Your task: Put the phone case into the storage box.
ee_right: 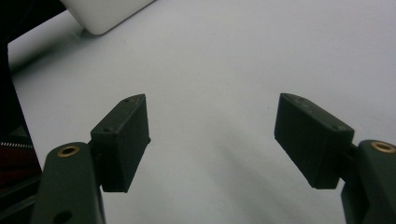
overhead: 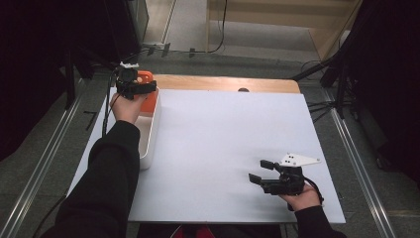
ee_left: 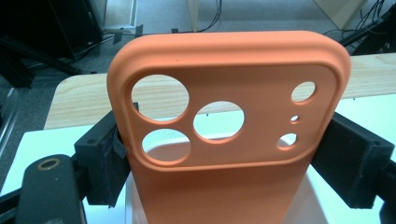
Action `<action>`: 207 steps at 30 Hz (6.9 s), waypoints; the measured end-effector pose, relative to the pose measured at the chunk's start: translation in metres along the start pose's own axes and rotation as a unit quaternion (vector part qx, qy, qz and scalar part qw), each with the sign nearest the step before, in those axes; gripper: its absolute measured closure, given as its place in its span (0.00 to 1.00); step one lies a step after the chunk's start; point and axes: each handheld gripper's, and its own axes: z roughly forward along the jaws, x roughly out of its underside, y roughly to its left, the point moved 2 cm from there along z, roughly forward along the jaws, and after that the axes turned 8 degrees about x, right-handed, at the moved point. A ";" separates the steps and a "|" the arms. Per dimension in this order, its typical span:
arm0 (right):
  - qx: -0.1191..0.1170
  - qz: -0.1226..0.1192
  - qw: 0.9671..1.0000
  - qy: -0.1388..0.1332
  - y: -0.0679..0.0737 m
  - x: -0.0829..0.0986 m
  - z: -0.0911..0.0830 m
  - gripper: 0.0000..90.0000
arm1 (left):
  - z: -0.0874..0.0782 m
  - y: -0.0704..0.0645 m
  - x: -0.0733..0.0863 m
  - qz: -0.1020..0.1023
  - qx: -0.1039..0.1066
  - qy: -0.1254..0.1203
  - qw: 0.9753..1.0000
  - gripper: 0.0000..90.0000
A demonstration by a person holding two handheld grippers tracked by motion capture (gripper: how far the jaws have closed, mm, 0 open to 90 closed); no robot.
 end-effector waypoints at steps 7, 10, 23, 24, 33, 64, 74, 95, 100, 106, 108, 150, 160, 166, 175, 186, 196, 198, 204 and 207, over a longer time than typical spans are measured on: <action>0.004 0.004 1.000 -0.003 -0.001 0.000 -0.001 0.28 | 0.002 -0.001 0.002 0.001 -0.002 0.006 1.000 0.17; 0.004 0.005 1.000 -0.002 -0.001 0.000 -0.001 0.28 | 0.004 0.000 0.002 0.001 -0.002 0.008 1.000 0.17; 0.003 0.005 1.000 -0.001 0.000 0.000 0.000 0.28 | 0.007 0.000 0.004 0.003 -0.002 0.018 1.000 0.16; 0.003 0.005 1.000 -0.001 0.000 0.000 0.000 0.28 | 0.007 0.000 0.004 0.002 -0.001 0.020 1.000 0.16; 0.002 0.009 1.000 -0.001 0.000 0.000 0.000 0.28 | 0.008 -0.001 0.004 0.005 0.000 0.018 1.000 0.13; -0.001 0.004 1.000 0.006 0.000 0.000 0.001 0.28 | -0.018 0.008 -0.009 -0.008 0.045 0.017 0.999 0.09; -0.001 0.004 1.000 0.007 0.001 0.001 0.001 0.28 | -0.030 0.001 -0.015 0.004 0.066 0.033 0.997 0.09; -0.010 -0.001 1.000 0.008 0.003 0.001 0.001 0.28 | -0.064 -0.009 -0.020 0.028 0.129 0.028 0.991 0.14; -0.011 -0.002 1.000 0.009 0.003 0.001 0.001 0.28 | -0.071 -0.014 -0.022 0.045 0.147 0.026 0.988 0.14; -0.013 -0.004 1.000 0.009 0.004 0.001 0.002 0.28 | -0.081 -0.021 -0.024 0.056 0.177 0.024 0.982 0.14; -0.014 -0.003 1.000 0.010 0.004 0.001 0.002 0.28 | -0.083 -0.023 -0.024 0.066 0.183 0.026 0.981 0.14; -0.021 -0.009 1.000 0.013 0.006 0.000 0.005 0.28 | -0.113 -0.075 0.010 0.182 0.315 0.057 0.930 0.15; -0.021 -0.010 1.000 0.016 0.006 0.000 0.005 0.28 | -0.115 -0.081 0.025 0.189 0.327 0.060 0.924 0.15; -0.021 -0.010 1.000 0.016 0.006 0.000 0.005 0.28 | -0.114 -0.086 0.034 0.193 0.329 0.063 0.922 0.15; -0.021 -0.010 1.000 0.017 0.006 0.000 0.006 0.28 | -0.115 -0.093 0.050 0.199 0.339 0.066 0.917 0.15; -0.022 -0.011 1.000 0.016 0.007 0.000 0.006 0.28 | -0.117 -0.096 0.069 0.199 0.342 0.070 0.916 0.15; -0.023 -0.015 0.999 0.016 0.007 0.000 0.006 0.28 | -0.123 -0.102 0.084 0.207 0.350 0.068 0.911 0.15; -0.023 -0.014 0.999 0.018 0.007 0.000 0.006 0.28 | -0.125 -0.104 0.087 0.210 0.352 0.066 0.910 0.15; -0.024 -0.015 0.999 0.019 0.007 0.000 0.006 0.28 | -0.128 -0.107 0.096 0.216 0.352 0.070 0.908 0.15; -0.024 -0.015 0.999 0.019 0.007 0.000 0.006 0.28 | -0.128 -0.108 0.100 0.216 0.350 0.071 0.909 0.15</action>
